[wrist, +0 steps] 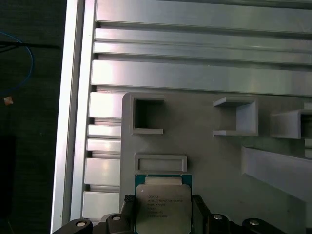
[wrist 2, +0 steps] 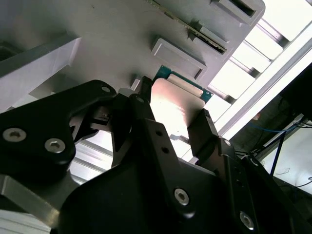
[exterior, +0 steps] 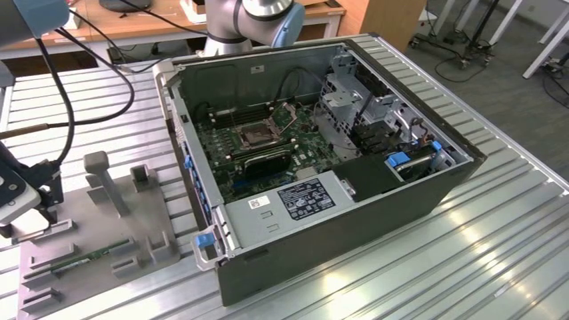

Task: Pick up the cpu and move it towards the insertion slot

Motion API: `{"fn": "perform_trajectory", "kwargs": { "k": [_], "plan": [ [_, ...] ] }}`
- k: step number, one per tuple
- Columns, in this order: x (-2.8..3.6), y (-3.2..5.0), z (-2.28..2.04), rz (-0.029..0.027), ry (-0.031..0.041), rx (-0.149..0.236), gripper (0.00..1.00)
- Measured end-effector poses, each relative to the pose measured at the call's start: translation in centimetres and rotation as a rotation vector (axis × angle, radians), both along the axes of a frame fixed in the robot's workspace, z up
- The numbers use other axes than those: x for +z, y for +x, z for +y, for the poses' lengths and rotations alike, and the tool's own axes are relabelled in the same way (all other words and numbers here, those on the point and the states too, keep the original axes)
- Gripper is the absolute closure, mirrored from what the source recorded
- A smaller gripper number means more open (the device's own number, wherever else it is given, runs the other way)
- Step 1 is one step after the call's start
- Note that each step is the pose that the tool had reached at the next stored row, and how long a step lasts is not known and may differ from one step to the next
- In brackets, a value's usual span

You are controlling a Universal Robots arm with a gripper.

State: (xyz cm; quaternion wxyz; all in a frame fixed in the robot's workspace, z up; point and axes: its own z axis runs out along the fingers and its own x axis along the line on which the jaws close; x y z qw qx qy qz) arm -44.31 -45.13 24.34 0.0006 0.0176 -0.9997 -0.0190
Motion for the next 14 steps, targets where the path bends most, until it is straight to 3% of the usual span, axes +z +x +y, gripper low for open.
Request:
{"fn": "perform_trajectory", "kwargs": {
  "k": [14],
  "plan": [
    [0.30,0.00,0.00,0.0002,-0.0004,0.000,0.45]
  ]
}}
